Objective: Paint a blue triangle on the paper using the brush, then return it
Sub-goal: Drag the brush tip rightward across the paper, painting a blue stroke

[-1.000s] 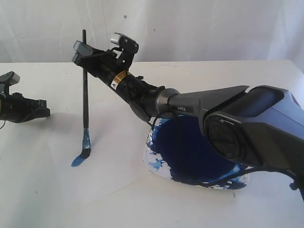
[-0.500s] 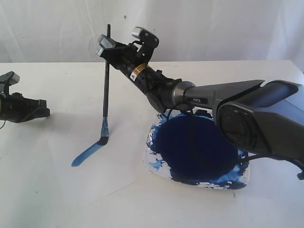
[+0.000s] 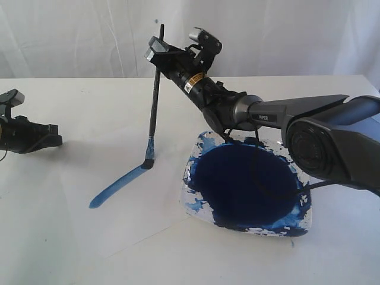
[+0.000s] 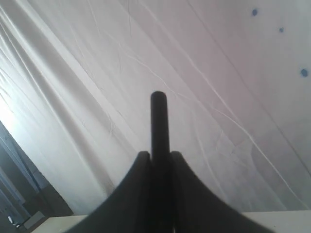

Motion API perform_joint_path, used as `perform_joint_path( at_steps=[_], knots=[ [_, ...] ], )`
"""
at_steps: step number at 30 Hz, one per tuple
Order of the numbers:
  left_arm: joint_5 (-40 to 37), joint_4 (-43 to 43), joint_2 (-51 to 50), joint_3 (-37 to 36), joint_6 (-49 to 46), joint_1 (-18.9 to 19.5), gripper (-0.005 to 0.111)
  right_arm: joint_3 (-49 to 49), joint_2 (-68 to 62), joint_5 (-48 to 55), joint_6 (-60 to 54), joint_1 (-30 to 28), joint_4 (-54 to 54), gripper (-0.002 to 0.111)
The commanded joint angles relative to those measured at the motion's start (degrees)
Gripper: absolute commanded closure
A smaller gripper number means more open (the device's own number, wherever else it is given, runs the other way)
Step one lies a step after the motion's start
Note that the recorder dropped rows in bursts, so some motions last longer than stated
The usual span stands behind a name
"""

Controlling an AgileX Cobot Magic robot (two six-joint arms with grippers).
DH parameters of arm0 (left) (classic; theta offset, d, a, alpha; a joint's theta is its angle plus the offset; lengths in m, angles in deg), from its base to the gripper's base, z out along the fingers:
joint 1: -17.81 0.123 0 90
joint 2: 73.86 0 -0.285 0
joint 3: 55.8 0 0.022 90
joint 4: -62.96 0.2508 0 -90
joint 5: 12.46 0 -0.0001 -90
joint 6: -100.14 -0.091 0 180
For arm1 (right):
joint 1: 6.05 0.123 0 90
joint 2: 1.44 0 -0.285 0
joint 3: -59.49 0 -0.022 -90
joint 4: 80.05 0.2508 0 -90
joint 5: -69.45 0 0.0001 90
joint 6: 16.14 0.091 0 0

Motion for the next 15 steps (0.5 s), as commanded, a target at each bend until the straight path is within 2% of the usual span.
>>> perform_joint_path(
  at_steps=[1,8,15],
  knots=[
    [-3.7,2.1,-0.3,-0.4,-0.1,0.1,0.107,-0.1,0.1,-0.1,-1.8,-0.5,-1.9,0.108],
    [-3.7,2.1,-0.3,-0.4,-0.1,0.1,0.107,-0.1,0.1,-2.5,-1.0,-0.5,-2.0,0.108],
    [-3.7,2.1,-0.3,-0.4,-0.1,0.1,0.107,-0.1,0.1,-5.6,7.3,-0.5,-3.6,0.108]
  ],
)
